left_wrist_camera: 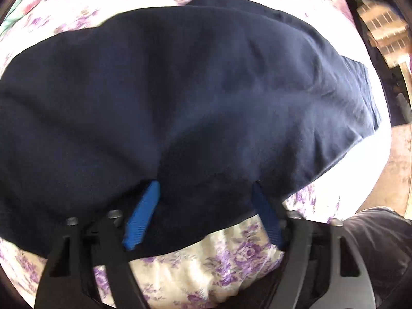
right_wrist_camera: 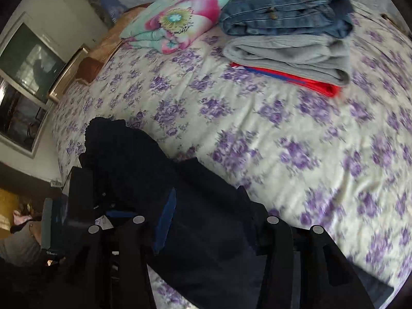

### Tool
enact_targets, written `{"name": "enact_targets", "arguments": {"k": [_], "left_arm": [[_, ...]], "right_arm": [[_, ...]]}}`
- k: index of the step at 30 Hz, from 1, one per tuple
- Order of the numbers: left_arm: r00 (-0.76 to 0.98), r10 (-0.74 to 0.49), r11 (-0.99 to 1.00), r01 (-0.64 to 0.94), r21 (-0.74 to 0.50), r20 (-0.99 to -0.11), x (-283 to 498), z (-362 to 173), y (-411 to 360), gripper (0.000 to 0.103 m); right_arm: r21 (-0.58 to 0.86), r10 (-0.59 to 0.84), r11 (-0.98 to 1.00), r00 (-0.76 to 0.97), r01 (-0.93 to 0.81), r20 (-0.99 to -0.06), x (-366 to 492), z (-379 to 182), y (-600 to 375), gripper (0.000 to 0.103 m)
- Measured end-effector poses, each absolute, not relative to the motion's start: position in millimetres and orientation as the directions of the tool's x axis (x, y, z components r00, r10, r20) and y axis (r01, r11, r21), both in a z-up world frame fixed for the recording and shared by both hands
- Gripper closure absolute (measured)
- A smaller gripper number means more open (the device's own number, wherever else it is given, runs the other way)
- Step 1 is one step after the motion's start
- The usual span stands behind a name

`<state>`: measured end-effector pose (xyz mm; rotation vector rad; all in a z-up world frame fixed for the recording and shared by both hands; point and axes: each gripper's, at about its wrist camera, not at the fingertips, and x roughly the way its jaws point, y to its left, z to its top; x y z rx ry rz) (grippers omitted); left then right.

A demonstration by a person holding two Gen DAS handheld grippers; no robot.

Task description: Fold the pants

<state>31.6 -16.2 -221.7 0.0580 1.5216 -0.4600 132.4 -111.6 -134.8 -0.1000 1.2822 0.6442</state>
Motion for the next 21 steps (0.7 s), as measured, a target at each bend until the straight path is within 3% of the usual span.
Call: {"name": "enact_targets", "arguments": {"k": [1, 3, 6, 7, 11, 13, 15, 18, 21], "left_arm": [[-0.021, -0.251, 0.921, 0.303, -0.245, -0.968, 32.5, -219.6, -8.6, 0.059], [-0.028, -0.270, 0.931, 0.248, -0.268, -0.962, 31.3, -218.9, 10.7, 0.071], [-0.034, -0.297, 0.943, 0.150, -0.299, -0.954, 42.5, -227.3, 37.5, 0.099], [-0.037, -0.314, 0.941, 0.120, -0.316, -0.949, 45.2, -230.3, 42.7, 0.102], [-0.039, -0.389, 0.920, 0.035, -0.391, -0.920, 49.7, -239.7, 60.9, 0.101], [-0.040, -0.382, 0.923, 0.040, -0.384, -0.923, 52.6, -240.0, 61.1, 0.101], [-0.043, -0.370, 0.927, 0.047, -0.372, -0.928, 50.1, -237.8, 65.6, 0.101], [-0.049, -0.357, 0.932, 0.051, -0.359, -0.933, 48.0, -236.9, 48.3, 0.102], [-0.032, -0.351, 0.934, 0.062, -0.352, -0.936, 40.9, -233.2, 27.7, 0.101]], "right_arm": [[0.273, 0.378, 0.805, 0.099, -0.527, -0.921, 141.2, -143.2, -99.9, 0.058], [0.284, 0.355, 0.770, 0.015, -0.571, -0.935, 150.7, -160.9, -82.1, 0.063], [0.258, 0.294, 0.732, -0.048, -0.631, -0.954, 145.8, -174.8, -71.6, 0.065], [0.254, 0.280, 0.721, -0.065, -0.645, -0.958, 146.5, -178.1, -68.2, 0.065], [0.290, 0.276, 0.691, -0.130, -0.662, -0.952, 149.4, -187.5, -62.2, 0.072], [0.313, 0.281, 0.681, -0.159, -0.662, -0.946, 152.1, -191.9, -59.3, 0.081], [0.311, 0.287, 0.668, -0.151, -0.676, -0.946, 150.0, -189.8, -56.4, 0.098], [0.222, 0.308, 0.730, 0.021, -0.647, -0.951, 155.4, -161.4, -63.0, 0.099], [0.306, 0.409, 0.788, 0.081, -0.535, -0.909, 176.5, -134.4, -89.9, 0.100]]}}
